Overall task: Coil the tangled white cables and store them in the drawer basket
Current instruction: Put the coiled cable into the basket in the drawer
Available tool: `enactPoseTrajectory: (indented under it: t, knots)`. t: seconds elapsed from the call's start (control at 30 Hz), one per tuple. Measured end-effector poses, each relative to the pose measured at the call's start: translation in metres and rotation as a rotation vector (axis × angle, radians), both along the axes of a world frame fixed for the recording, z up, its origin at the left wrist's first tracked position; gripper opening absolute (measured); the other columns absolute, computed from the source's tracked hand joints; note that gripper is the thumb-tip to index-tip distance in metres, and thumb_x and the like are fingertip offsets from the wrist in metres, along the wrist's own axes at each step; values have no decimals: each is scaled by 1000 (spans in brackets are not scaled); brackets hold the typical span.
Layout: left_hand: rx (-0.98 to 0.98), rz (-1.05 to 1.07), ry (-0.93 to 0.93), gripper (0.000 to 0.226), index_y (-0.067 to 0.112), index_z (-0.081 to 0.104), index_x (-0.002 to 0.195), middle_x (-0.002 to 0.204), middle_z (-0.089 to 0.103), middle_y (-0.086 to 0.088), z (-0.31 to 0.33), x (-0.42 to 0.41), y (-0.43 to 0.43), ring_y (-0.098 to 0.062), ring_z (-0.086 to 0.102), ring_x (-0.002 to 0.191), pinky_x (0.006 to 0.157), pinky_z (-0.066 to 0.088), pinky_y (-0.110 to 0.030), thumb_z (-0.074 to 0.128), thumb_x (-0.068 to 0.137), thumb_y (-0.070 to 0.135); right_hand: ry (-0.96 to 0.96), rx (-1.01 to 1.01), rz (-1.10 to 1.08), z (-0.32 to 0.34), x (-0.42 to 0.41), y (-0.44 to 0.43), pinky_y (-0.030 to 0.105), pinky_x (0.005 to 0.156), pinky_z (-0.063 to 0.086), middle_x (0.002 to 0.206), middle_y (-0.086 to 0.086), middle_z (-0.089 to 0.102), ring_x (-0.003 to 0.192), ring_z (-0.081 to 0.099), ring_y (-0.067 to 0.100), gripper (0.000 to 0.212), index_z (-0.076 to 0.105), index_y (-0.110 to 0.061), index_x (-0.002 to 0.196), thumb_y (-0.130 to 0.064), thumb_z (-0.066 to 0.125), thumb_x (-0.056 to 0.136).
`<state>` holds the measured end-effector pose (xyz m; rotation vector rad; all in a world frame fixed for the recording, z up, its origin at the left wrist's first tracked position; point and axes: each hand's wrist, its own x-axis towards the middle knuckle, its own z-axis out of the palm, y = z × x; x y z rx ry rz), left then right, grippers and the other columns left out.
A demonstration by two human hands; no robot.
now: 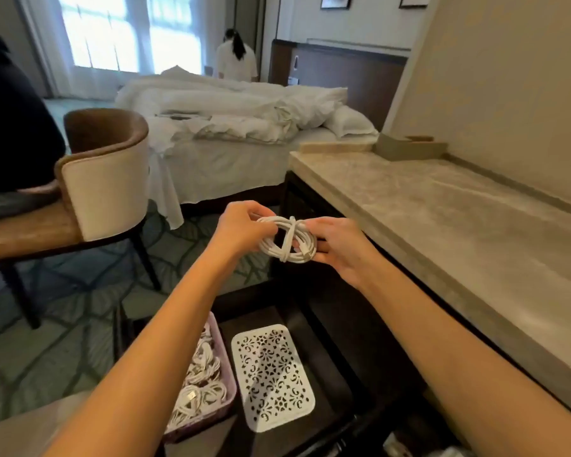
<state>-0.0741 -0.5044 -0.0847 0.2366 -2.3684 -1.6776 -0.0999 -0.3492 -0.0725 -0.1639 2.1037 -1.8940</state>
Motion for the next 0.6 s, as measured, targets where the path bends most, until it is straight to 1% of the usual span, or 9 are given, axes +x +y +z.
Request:
enactPoseTrajectory:
  t: [0.07,0.1,0.17,0.23,0.33,0.4,0.47,0.5,0.6]
  knots:
    - [-2,66,-49,16,13,67,92,85,67,-6,-23,9,-30,-13,62,72,55,49,-20,64,78,5,-53,18,52,-24,-1,-34,38,84,54,88,11,67,81,64,20,20,66,-1,105,-10,57,91]
    - [-3,102,-91,16,12,67,92,85,67,-7,-39,16,-48,-14,62,73,56,50,-21,64,78,5,-100,21,81,-41,1,-53,39,85,54,87,12,67,82,64,21,18,66,-1,103,-9,58,90]
    - [-4,148,-177,14,13,66,89,86,68,-8,-67,24,-72,-16,64,76,61,53,-25,65,78,5,-174,35,110,-70,2,-80,39,82,54,81,11,66,78,63,21,9,67,-3,92,-6,59,88]
    - [-3,180,-252,12,13,65,85,83,67,-9,-96,32,-90,-18,63,75,63,55,-29,66,77,3,-245,60,128,-98,3,-102,36,76,53,74,10,63,71,60,19,7,65,-5,84,-3,59,87]
    - [-63,226,-367,13,17,64,75,73,63,-3,-138,40,-115,-16,60,65,60,55,-28,68,74,5,-342,179,157,-140,6,-133,34,75,53,72,9,59,69,57,18,7,64,-6,80,-1,60,85]
    - [-103,240,-442,15,20,63,70,76,64,-4,-164,44,-126,-18,63,68,64,57,-32,72,72,8,-404,275,163,-167,8,-147,33,73,52,71,8,56,66,54,16,10,62,-7,79,1,59,85]
    - [-155,241,-496,15,20,62,69,85,66,-8,-186,48,-133,-24,66,79,74,57,-37,69,72,8,-442,334,164,-190,9,-155,29,61,52,69,8,55,58,51,13,11,62,-3,91,4,56,85]
    - [-199,240,-528,13,20,62,71,90,67,-10,-195,48,-136,-26,65,86,77,55,-37,67,72,8,-453,357,157,-203,9,-158,28,57,52,69,8,54,55,51,13,17,61,-1,100,5,55,86]
    - [-288,219,-618,13,20,62,78,100,66,-10,-225,46,-142,-28,63,93,80,53,-35,64,75,8,-521,408,122,-238,9,-165,24,52,50,65,8,53,46,52,12,27,59,5,113,5,54,86]
